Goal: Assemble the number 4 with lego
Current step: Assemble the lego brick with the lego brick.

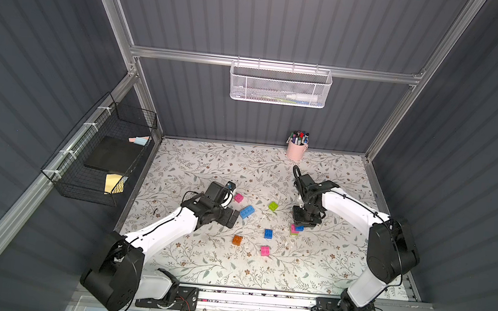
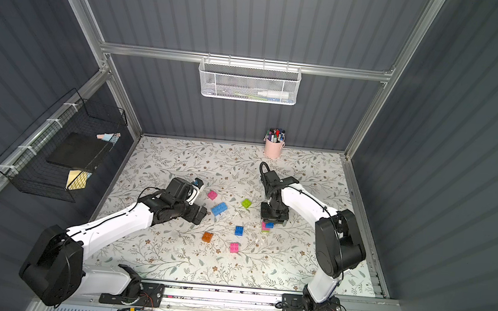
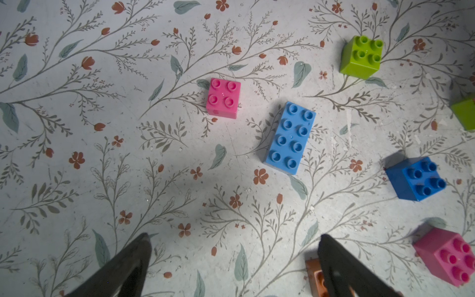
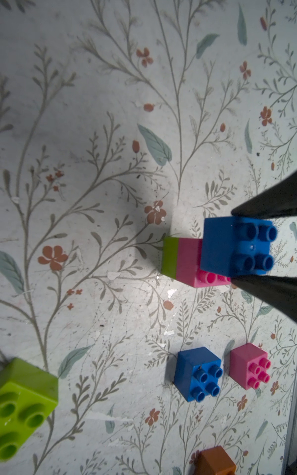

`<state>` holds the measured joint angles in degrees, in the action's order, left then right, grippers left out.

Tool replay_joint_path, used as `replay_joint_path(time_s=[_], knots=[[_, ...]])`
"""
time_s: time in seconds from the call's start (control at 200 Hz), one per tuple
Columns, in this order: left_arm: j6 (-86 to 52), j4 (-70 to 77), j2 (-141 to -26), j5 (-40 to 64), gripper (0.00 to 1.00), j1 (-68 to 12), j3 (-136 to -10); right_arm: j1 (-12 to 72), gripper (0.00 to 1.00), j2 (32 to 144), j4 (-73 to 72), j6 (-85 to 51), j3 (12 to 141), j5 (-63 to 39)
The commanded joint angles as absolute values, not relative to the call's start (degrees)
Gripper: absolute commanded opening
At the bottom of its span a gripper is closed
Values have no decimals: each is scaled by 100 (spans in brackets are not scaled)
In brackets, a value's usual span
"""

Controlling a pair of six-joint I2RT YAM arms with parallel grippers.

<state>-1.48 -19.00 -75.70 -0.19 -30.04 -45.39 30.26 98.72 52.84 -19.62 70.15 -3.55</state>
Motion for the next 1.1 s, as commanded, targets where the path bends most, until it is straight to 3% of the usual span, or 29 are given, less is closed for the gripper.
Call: replay_joint_path(time_s=[0.0,1.096], knots=[[-79,-1902,-7629,-79,100,-3050,-4673,3028,22,10273,5278,-1815,6667,-201],[-34,-1888,-7707,-106,99,-3075,-4694,3176,22,10666,4593,-2194,6025,-403]])
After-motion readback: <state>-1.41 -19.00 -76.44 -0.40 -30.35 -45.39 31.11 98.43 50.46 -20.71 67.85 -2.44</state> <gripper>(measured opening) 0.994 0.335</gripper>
